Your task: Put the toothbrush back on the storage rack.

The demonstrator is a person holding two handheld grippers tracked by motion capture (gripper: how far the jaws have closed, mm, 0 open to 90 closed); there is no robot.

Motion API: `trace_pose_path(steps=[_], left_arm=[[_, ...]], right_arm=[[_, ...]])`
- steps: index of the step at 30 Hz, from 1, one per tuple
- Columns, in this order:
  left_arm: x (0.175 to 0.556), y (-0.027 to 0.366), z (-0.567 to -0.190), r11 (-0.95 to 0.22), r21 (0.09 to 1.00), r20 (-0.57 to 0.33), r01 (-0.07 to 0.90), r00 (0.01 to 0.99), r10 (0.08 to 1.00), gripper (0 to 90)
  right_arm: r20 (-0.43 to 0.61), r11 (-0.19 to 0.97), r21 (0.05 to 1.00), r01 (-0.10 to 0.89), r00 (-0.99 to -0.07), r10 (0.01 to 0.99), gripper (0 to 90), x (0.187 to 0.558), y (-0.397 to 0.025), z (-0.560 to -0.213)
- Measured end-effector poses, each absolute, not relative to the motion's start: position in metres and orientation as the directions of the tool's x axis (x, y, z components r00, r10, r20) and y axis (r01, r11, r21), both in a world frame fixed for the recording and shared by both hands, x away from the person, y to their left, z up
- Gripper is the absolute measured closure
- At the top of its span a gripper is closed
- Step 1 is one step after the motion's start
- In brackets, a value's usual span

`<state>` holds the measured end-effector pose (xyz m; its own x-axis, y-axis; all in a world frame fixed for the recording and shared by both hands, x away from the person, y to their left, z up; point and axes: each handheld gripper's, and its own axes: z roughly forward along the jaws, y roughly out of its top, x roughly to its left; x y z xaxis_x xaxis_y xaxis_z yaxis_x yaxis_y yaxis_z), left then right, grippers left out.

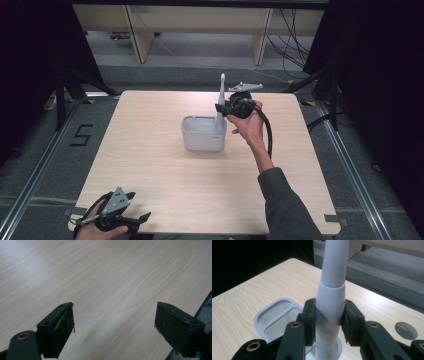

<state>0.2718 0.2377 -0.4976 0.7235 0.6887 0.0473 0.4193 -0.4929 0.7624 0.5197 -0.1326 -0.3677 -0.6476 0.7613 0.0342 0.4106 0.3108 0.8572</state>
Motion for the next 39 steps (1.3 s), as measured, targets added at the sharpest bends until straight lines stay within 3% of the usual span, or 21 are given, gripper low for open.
trace_pose_path(steps=[39], left_arm=[[0.271, 0.237, -0.497, -0.483, 0.764, 0.035, 0.428, 0.719, 0.694, 15.4]], right_arm=[[0.032, 0.342, 0.827, 0.447, -0.644, 0.764, 67.2, 0.520, -0.130, -0.399]])
